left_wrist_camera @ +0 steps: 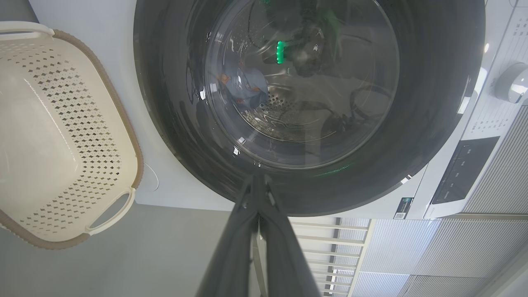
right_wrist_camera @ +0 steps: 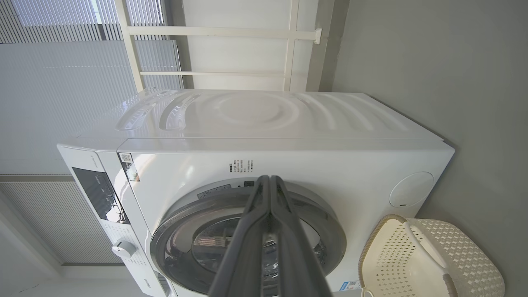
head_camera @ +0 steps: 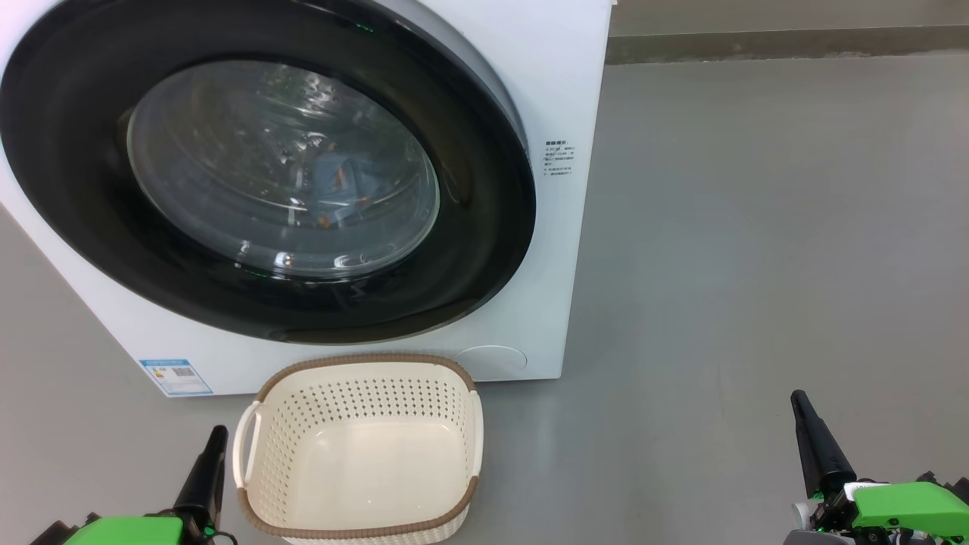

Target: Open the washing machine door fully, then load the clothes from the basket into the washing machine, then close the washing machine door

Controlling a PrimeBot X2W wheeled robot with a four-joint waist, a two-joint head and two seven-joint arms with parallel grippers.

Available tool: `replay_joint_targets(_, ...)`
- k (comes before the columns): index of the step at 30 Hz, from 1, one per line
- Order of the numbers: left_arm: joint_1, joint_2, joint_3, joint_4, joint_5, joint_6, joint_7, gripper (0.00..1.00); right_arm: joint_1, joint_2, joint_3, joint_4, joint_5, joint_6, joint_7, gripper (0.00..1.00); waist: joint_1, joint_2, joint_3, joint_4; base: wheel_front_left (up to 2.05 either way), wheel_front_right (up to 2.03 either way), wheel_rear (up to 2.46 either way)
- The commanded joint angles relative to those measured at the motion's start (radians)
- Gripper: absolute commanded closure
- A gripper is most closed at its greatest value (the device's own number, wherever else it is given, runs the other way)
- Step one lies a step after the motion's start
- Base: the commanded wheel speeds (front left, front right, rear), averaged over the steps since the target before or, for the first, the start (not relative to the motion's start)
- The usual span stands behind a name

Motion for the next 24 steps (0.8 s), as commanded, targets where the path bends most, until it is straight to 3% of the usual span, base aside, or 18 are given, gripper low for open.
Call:
replay_joint_targets(1,-0.042,0.013,0.036,-0.019,-0.008,-0.003,0.006,1.00,-0.045,-0.004,0.022,-0.030,0.004,0.001,0.008,1.00,0.0000,0.0000,0.000,0.000,0.00,0.00,0.00)
replay_joint_targets(24,-0.042,0.013,0.036,-0.019,-0.008,-0.003,0.006,1.00,-0.045,-0.004,0.022,-0.030,0.004,0.001,0.008,1.00,0.0000,0.0000,0.000,0.000,0.00,0.00,0.00)
